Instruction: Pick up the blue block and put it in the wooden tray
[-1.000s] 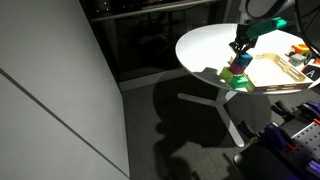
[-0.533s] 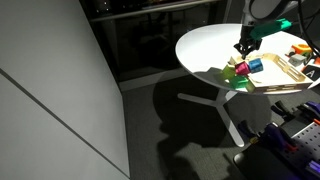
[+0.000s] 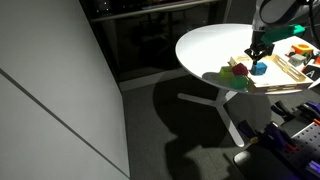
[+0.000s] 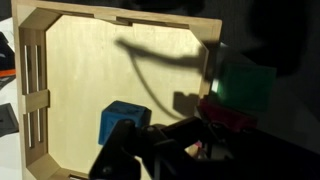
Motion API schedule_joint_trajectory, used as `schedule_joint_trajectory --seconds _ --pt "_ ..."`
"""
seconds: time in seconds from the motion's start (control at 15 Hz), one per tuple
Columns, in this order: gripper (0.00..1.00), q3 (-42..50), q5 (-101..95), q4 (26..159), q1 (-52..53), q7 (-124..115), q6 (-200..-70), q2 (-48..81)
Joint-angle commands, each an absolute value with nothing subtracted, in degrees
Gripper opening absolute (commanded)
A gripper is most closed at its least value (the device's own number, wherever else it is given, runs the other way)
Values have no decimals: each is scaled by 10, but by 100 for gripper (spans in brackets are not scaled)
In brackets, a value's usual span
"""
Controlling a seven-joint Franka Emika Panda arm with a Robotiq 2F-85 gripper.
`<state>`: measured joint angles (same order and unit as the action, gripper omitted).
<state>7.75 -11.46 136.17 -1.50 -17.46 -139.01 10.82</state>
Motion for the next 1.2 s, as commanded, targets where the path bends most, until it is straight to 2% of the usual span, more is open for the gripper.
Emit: schedule_joint_trajectory --seconds 0.0,0.07,0.6,0.67,0.93,1.13 --pt "29 77 -96 1401 -29 -152 -1402 63" --pt "32 77 -98 1409 -31 -151 -1408 52" --pt "94 67 -85 1451 -36 -110 -1349 -52" --pt "99 65 -77 1454 -35 -95 -1332 -65" --pt "100 61 -32 1457 -32 -29 -1247 -117" --pt "100 50 -45 1466 -34 -47 -1235 -160"
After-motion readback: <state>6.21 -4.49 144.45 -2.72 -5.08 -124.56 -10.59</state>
